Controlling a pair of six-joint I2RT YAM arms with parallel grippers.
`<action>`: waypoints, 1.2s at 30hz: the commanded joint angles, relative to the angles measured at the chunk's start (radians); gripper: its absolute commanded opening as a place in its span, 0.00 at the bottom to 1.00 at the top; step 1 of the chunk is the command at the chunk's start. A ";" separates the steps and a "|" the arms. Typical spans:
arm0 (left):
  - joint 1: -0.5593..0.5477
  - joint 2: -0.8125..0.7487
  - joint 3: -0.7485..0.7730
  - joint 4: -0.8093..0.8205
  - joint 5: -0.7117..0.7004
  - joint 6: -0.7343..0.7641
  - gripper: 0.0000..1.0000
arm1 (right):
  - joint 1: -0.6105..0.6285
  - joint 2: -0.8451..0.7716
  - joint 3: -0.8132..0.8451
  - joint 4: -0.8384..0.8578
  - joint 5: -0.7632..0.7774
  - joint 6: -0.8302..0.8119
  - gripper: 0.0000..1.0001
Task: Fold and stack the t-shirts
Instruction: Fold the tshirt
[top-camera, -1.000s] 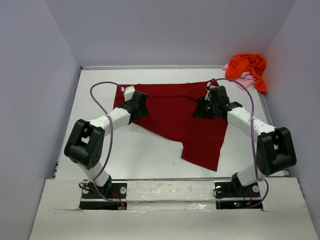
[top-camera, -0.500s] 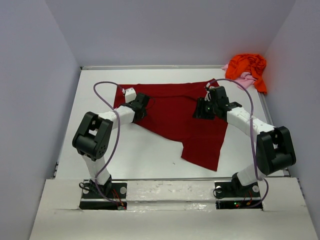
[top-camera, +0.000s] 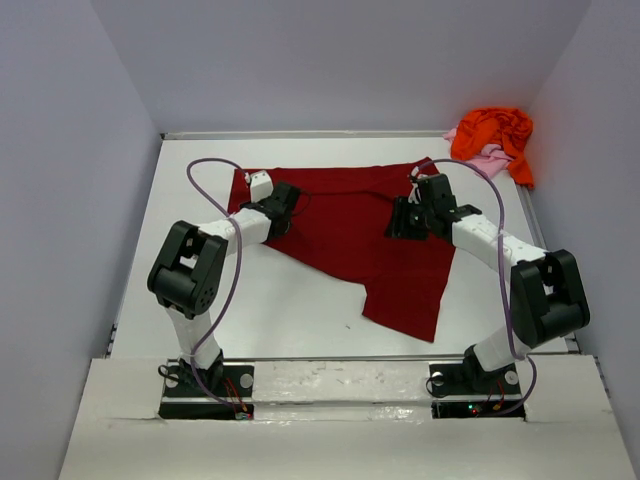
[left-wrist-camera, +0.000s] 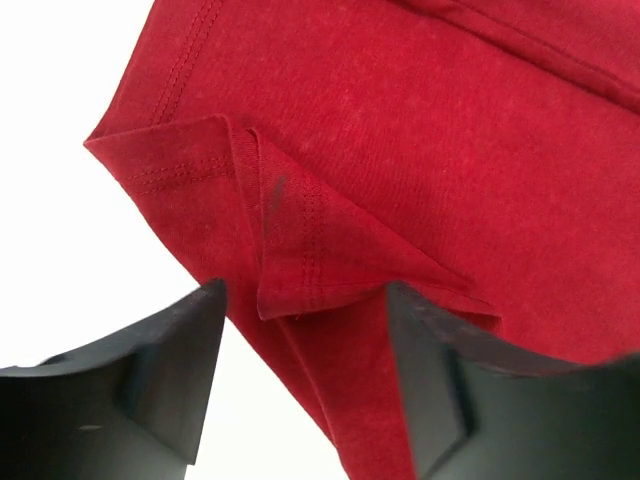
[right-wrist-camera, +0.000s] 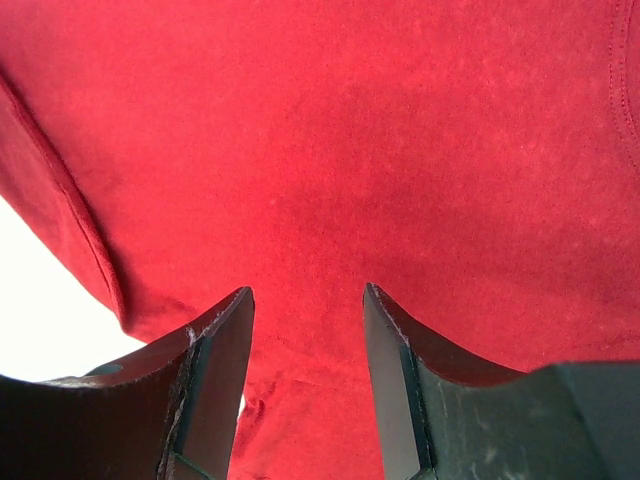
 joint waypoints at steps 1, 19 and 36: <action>0.011 0.018 0.027 0.005 -0.041 0.003 0.68 | 0.008 -0.002 -0.006 0.043 -0.007 -0.009 0.53; 0.013 0.024 0.004 0.014 -0.026 0.008 0.47 | 0.008 -0.008 -0.013 0.045 -0.002 -0.009 0.53; 0.013 0.047 -0.021 0.025 -0.007 -0.001 0.42 | 0.008 0.003 -0.018 0.048 -0.009 -0.007 0.53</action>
